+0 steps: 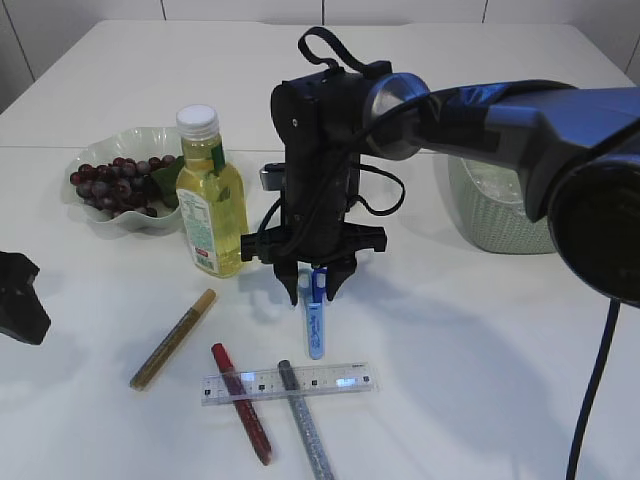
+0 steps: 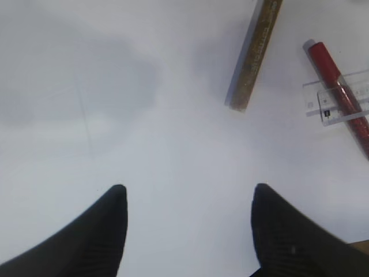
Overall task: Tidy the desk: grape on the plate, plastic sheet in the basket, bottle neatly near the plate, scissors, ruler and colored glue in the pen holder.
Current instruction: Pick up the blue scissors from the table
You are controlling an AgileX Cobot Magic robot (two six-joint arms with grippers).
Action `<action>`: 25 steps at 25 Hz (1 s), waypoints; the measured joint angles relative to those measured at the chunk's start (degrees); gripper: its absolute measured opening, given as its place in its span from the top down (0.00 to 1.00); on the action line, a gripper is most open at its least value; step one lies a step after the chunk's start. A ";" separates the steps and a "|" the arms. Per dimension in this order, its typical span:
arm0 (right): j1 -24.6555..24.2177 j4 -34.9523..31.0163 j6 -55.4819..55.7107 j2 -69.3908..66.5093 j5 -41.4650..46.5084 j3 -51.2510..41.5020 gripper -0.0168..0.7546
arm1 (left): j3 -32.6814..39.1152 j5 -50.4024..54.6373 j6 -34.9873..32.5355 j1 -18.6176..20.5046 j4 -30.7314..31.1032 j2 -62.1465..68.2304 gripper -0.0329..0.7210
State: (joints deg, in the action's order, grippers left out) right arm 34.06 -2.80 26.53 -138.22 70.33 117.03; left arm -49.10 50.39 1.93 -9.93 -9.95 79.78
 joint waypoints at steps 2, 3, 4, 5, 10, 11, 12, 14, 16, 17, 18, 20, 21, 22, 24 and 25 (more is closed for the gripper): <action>0.00 0.00 0.00 -0.23 0.00 0.00 0.50 | 0.00 0.00 0.00 0.00 0.00 0.00 0.31; 0.00 0.00 0.00 -0.36 0.00 0.00 0.50 | 0.00 0.00 0.00 0.00 0.00 0.00 0.31; 0.00 0.00 0.00 -0.47 0.00 0.00 0.50 | 0.00 0.00 0.00 0.00 0.00 0.00 0.31; 0.00 0.00 0.00 -0.50 0.00 0.00 0.50 | 0.00 0.00 0.00 0.00 0.00 0.00 0.31; 0.00 0.00 0.00 -1.21 -0.09 0.03 0.50 | 0.00 0.00 0.00 0.00 0.00 0.00 0.31; 0.00 0.00 0.00 -1.43 -0.09 0.03 0.50 | 0.00 0.00 0.00 0.00 0.00 0.00 0.31; 0.00 0.00 0.00 -1.57 -0.09 0.03 0.50 | 0.00 0.00 0.00 0.00 0.00 0.00 0.31; 0.00 -0.10 0.00 -1.71 -0.12 0.03 0.50 | 0.00 0.00 0.00 0.00 0.00 0.00 0.31; 0.00 -0.46 0.00 -1.93 -0.12 0.03 0.50 | 0.00 0.00 0.00 0.00 0.00 0.00 0.31; 0.00 -0.59 0.00 -2.09 -0.12 0.03 0.50 | 0.00 0.00 0.00 0.00 0.00 0.00 0.31; 0.00 -0.59 0.00 -2.09 -0.12 0.13 0.50 | 0.00 0.00 0.00 0.00 0.00 0.00 0.31; 0.00 -0.59 0.00 -2.19 -0.12 0.13 0.51 | 0.00 0.00 0.00 0.00 0.00 0.00 0.31; 0.00 -0.59 0.00 -2.19 -0.12 0.13 0.52 | 0.00 0.00 0.00 0.00 0.00 0.00 0.31; 0.00 -0.35 0.00 -2.19 -0.12 0.13 0.55 | 0.00 0.00 0.00 0.00 0.00 0.00 0.31; 0.00 -0.06 0.00 -2.19 -0.12 0.13 0.62 | 0.00 0.00 0.00 0.00 0.00 0.00 0.31; 0.00 0.22 0.00 -2.19 -0.12 0.13 0.67 | 0.00 0.00 0.00 0.00 0.00 0.00 0.31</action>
State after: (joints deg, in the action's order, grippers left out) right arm 34.06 -2.59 26.53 -140.41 70.21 117.16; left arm -49.10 50.39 1.93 -9.93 -9.95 79.78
